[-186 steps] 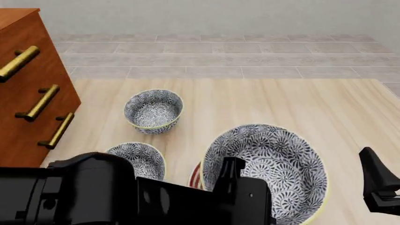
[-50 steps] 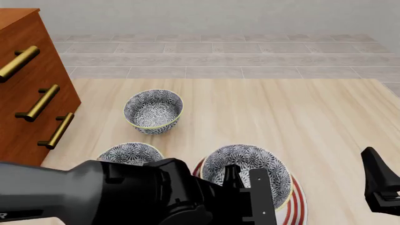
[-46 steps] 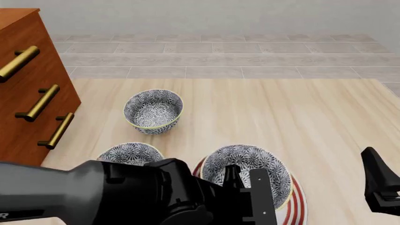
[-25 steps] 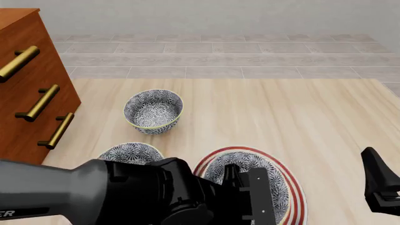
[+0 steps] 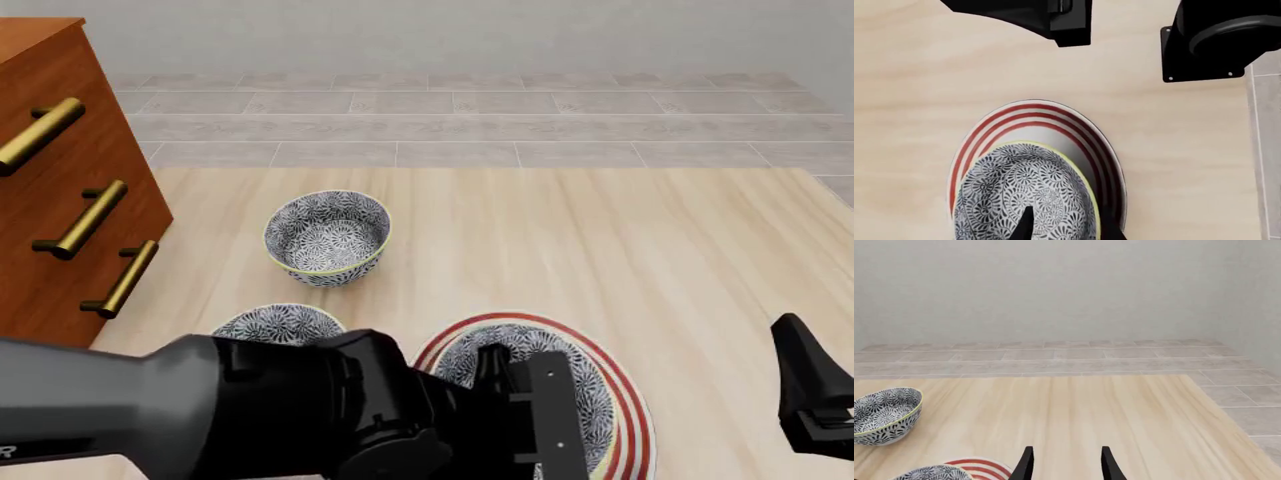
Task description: Put the bowl at the front on the plate.
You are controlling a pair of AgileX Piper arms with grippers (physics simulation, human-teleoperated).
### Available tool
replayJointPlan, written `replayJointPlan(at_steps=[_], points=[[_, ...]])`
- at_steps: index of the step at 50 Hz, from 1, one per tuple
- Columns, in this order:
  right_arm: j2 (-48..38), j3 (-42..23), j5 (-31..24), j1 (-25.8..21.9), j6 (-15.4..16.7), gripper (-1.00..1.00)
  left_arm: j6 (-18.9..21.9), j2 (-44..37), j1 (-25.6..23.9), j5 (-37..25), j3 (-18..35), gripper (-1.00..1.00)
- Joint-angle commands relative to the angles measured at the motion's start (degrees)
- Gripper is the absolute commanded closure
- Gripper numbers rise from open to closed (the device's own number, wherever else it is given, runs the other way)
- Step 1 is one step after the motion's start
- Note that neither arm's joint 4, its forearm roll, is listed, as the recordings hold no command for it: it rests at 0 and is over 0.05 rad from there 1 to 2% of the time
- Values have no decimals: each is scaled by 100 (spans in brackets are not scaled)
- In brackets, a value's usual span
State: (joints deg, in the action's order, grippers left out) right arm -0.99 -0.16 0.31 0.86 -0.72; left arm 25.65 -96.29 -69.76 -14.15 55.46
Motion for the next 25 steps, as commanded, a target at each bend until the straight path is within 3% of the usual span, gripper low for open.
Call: replayJointPlan(at_steps=[1,25], points=[[-28,-7,30,7,16,-100,-46,179,-93,-159,99,-100],[15,-10,-38,-15,146,-100,6,1236,-70,-1116,794,-100]])
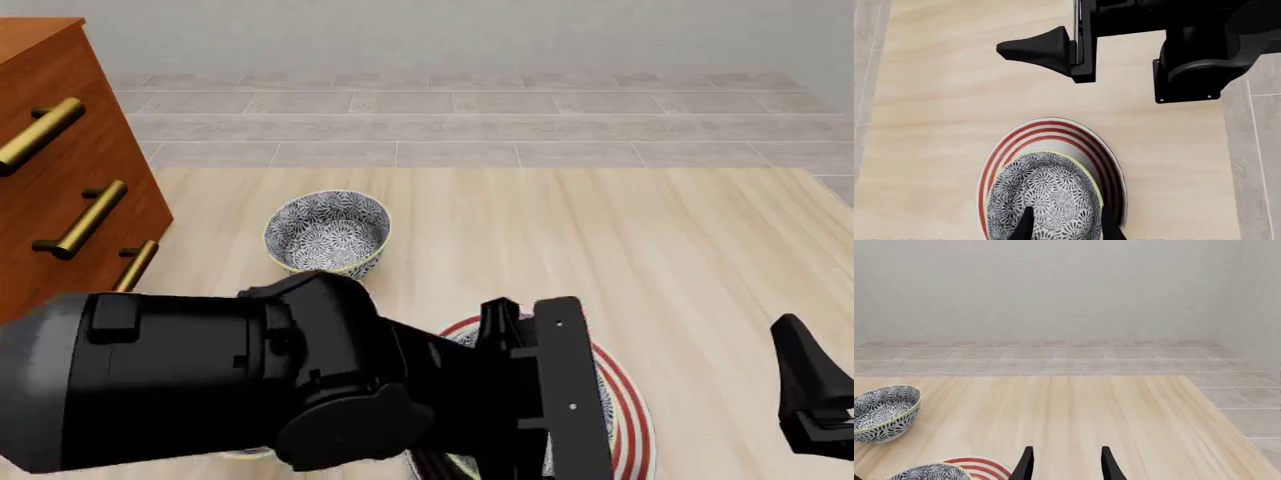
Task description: Put the bowl at the front on the plate.
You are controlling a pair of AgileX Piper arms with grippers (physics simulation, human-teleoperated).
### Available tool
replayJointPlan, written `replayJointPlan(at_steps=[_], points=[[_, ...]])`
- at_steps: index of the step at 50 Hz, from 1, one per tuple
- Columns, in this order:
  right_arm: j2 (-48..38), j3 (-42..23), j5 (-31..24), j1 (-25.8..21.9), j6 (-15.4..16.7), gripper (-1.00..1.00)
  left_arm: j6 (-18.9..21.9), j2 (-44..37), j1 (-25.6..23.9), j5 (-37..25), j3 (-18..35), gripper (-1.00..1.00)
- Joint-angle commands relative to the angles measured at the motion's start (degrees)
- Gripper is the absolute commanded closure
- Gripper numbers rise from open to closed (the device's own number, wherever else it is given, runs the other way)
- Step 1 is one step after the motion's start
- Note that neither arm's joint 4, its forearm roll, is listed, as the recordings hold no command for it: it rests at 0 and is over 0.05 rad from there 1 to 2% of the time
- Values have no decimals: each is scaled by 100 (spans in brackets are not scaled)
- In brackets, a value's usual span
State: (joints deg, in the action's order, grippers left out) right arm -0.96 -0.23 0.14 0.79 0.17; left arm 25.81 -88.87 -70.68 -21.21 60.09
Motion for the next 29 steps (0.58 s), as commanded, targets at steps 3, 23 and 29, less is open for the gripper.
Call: replayJointPlan(at_steps=[3,23,29], points=[[5,6,-4,-9,74,-100,-1,667,10,-510,438,-100],[63,-30,-78,32,94,-100,220,2462,757,24,173,-100],[74,-10,-54,74,66,-100,337,3274,1031,1146,-806,-100]])
